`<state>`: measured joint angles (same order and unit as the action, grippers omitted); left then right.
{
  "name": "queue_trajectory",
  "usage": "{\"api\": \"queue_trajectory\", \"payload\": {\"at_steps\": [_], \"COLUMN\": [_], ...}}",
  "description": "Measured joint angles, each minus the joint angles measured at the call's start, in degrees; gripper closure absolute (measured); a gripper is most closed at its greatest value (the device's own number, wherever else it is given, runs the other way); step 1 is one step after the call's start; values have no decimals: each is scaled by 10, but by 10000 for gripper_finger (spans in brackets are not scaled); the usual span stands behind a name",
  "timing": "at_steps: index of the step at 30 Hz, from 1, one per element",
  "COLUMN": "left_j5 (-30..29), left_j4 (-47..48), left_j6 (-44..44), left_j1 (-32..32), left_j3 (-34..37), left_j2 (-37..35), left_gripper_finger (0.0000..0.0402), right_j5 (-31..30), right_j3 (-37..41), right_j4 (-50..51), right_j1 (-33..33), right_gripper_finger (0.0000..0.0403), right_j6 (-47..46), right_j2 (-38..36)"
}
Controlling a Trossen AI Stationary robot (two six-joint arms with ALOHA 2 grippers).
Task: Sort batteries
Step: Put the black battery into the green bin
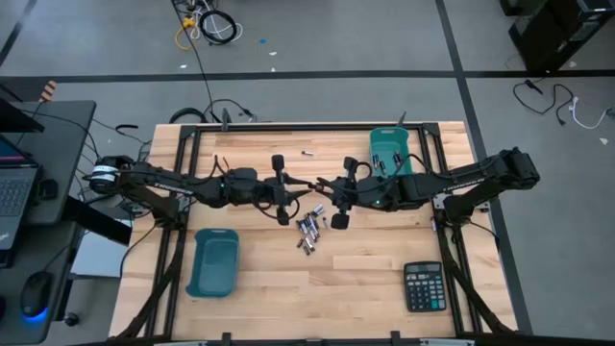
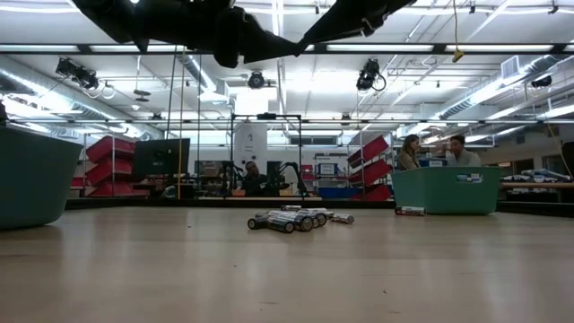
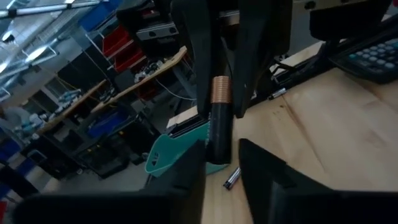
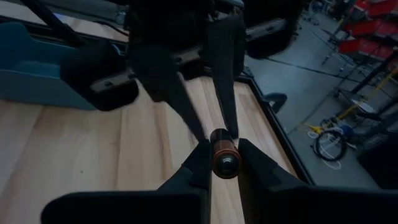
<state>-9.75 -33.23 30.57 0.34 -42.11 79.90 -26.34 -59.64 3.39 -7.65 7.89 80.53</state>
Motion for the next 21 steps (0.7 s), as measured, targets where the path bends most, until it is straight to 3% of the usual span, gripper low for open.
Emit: {"api": "queue_trajectory", "payload": {"at_steps": [5,8,11,15,21], "left_j5": [-28,-69,-129,-195,-207], "left_j4": [13,36,63,112,160], "left_j6": [-25,-24,-44,-79,-100], "left_j1": [0,0,0,0,-1], "left_j3": [0,0,0,0,0], "left_j2": [0,0,0,0,0], "left_gripper_finger": [239,214,203,201,203], "right_j5": [-5,-48,-91,-96,-61], "right_j3": [0,-6,-32,-77,-104], "right_j4": [0,33,120,284,470], "right_j1": [8,15,31,66,137], "right_gripper_finger": [363,363,363,363,363], "right_j6": [-25,-58,-125,-241,-353], "right_j2": [0,-3,-14,-35,-63]}}
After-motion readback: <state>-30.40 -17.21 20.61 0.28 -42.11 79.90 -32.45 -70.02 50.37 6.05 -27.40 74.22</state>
